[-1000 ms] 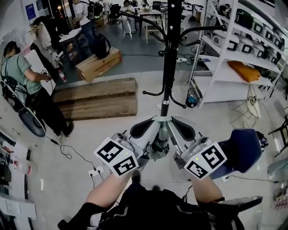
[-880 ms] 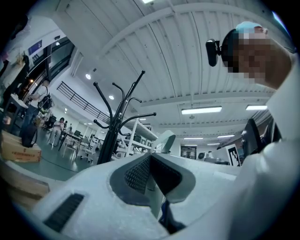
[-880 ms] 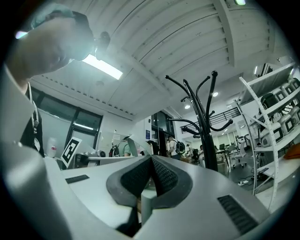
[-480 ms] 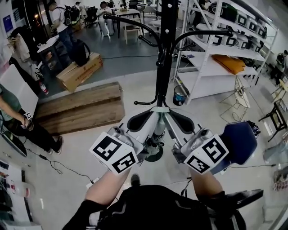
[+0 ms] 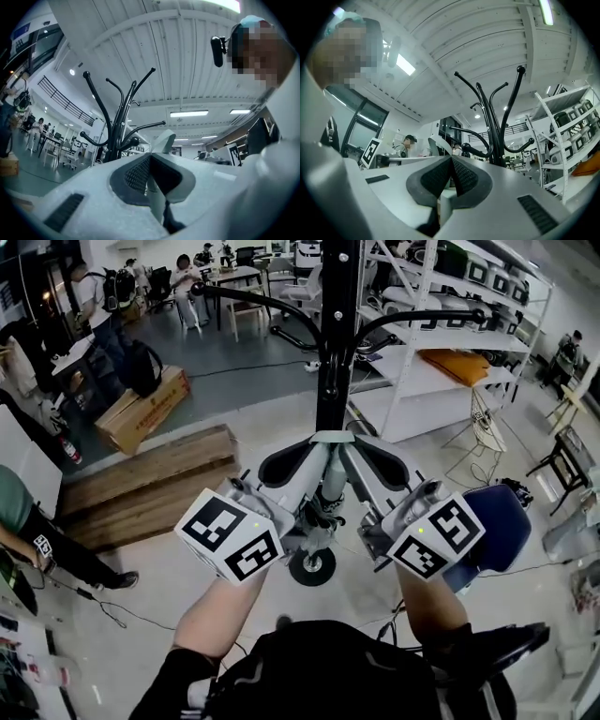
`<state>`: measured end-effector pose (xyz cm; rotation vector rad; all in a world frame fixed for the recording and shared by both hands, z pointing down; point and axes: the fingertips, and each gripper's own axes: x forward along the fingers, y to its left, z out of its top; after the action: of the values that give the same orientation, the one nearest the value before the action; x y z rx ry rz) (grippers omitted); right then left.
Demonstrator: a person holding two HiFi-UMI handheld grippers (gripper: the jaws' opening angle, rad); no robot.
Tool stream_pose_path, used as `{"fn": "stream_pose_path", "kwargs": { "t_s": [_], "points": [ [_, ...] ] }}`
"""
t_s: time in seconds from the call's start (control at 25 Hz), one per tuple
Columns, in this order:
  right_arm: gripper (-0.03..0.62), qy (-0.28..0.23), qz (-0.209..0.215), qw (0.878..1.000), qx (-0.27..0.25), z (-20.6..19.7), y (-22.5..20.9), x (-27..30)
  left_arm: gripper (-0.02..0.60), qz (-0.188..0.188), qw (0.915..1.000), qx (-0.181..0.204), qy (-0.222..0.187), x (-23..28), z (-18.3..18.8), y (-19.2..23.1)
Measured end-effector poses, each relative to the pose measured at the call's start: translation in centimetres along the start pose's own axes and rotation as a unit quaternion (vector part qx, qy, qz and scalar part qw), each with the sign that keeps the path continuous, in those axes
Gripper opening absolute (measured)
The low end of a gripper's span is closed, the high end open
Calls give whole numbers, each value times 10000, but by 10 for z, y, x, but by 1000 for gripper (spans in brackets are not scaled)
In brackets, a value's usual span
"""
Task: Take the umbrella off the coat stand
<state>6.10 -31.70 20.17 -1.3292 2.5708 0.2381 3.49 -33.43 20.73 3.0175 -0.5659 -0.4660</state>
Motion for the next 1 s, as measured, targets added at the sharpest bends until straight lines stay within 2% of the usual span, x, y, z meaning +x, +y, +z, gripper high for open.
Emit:
{"fn": "stream_pose_path", "kwargs": {
  "t_s": [0.4, 0.64, 1.0],
  "points": [
    [8, -26, -365, 9989, -300, 17, -28, 26, 11, -289, 9996, -16, -7, 27, 20, 27],
    [8, 22, -436, 9986, -312, 15, -35, 35, 11, -579, 9982, 171, 13, 29, 22, 25],
    [8, 181, -519, 9982, -222, -6, -51, 48, 11, -561, 9981, 81, 247, 38, 5, 52]
  ]
}}
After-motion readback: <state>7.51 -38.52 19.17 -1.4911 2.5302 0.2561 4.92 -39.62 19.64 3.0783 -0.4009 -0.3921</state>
